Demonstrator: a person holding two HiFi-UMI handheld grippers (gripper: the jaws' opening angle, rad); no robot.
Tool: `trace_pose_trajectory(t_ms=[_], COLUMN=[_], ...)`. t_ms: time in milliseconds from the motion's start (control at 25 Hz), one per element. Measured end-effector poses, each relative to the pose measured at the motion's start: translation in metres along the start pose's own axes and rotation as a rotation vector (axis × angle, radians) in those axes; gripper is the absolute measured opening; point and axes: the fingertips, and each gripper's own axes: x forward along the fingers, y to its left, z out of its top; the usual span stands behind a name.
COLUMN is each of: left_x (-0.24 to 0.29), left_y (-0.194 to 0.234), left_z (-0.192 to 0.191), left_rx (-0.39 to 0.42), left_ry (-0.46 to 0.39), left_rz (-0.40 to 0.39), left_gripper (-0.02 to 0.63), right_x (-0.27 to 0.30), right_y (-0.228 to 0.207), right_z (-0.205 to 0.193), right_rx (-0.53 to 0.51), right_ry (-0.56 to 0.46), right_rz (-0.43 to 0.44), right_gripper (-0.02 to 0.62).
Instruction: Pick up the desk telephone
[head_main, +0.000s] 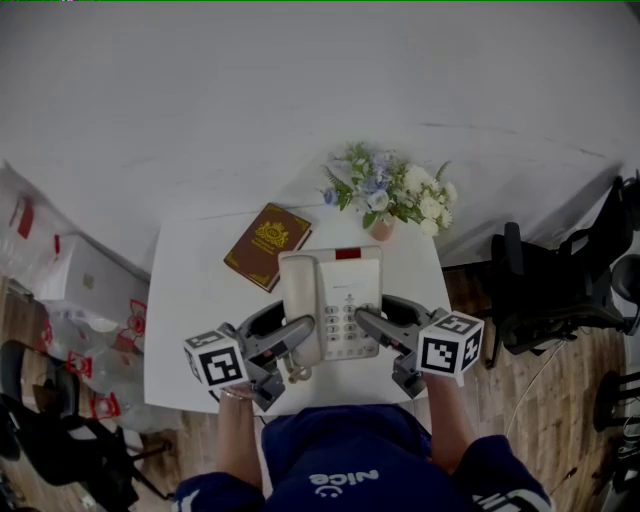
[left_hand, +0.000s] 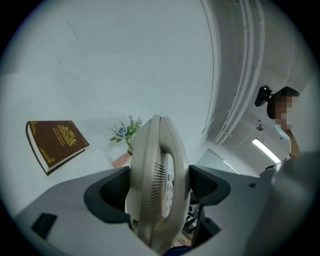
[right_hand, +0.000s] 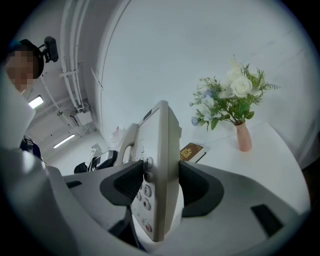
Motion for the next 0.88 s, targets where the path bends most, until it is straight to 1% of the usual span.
trace_pose_trajectory(t_ms=[160,440,720,880], left_x=[-0.002,-0.006,-0.006,-0.009], left_y=[-0.016,-0.040,-0.067,-0.080], left_z=[0.014,0.029,0.046,0.052], left_rx=[0.065,0.095,0.184,0.217], left_ry=[-0.018,-0.052,-0.088,-0.104], left_rz=[-0.017,-0.066,-0.093,-0.106], left_gripper=[0.385,0.385,0.385,0.385], right_x=[-0.005,-0.018,-0.032,-0.038], right_y=[0.012,0.036,0.053,0.063], right_z=[0.014,0.040,0.059,0.069], right_rx=[-0.034,-0.127,-0.174,-0.208], right_ry=[-0.044,-0.114,-0.166,-0.196], right_rz=[0.015,0.020,0.029,0.039], right_gripper=[0.239,0.241,0.239,0.241])
